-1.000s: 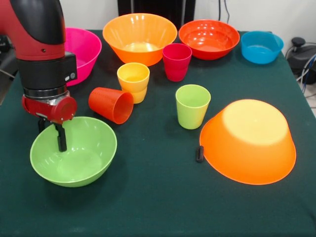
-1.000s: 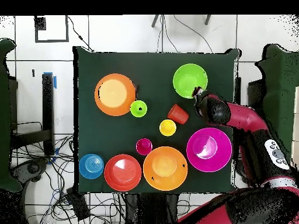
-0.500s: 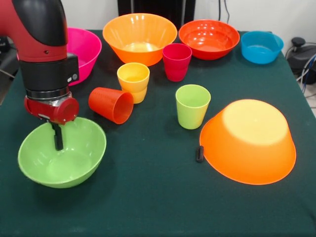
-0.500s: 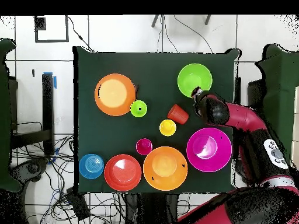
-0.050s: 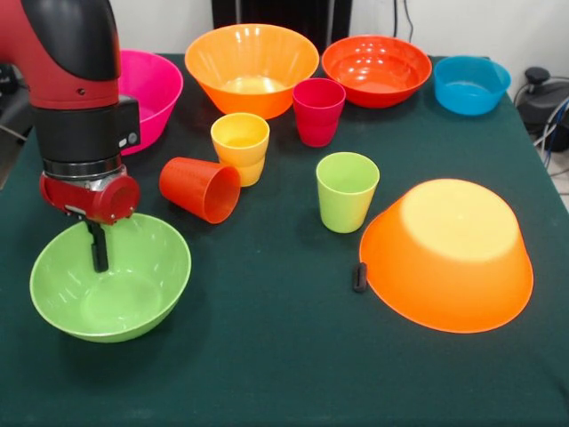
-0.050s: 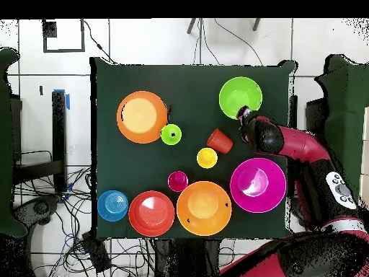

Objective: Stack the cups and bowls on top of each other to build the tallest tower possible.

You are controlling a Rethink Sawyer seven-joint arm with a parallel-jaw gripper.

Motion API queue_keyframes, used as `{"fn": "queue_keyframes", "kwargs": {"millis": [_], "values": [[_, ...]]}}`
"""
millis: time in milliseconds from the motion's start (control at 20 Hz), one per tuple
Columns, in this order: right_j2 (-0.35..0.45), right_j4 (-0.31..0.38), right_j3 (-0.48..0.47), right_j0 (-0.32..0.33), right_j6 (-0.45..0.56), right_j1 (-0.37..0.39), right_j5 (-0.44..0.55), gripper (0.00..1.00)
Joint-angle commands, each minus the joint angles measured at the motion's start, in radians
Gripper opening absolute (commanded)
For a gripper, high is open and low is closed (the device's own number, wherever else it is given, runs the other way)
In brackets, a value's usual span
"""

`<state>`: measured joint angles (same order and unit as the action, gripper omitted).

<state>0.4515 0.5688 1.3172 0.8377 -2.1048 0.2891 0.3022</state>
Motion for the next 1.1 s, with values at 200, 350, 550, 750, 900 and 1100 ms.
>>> {"fn": "queue_keyframes", "kwargs": {"millis": [200, 350, 550, 750, 900, 1100], "values": [[0.012, 0.072, -0.016, -0.023, 0.153, -0.022, 0.064, 0.00], [0.004, 0.068, -0.006, -0.029, 0.140, -0.013, 0.066, 0.00], [0.010, 0.065, -0.001, -0.022, 0.154, -0.007, 0.080, 0.00], [0.010, 0.058, 0.031, -0.013, 0.159, 0.024, 0.097, 0.00], [0.010, 0.047, 0.073, -0.004, 0.163, 0.067, 0.122, 0.00], [0.008, 0.036, 0.105, -0.006, 0.156, 0.113, 0.144, 0.00]]}}
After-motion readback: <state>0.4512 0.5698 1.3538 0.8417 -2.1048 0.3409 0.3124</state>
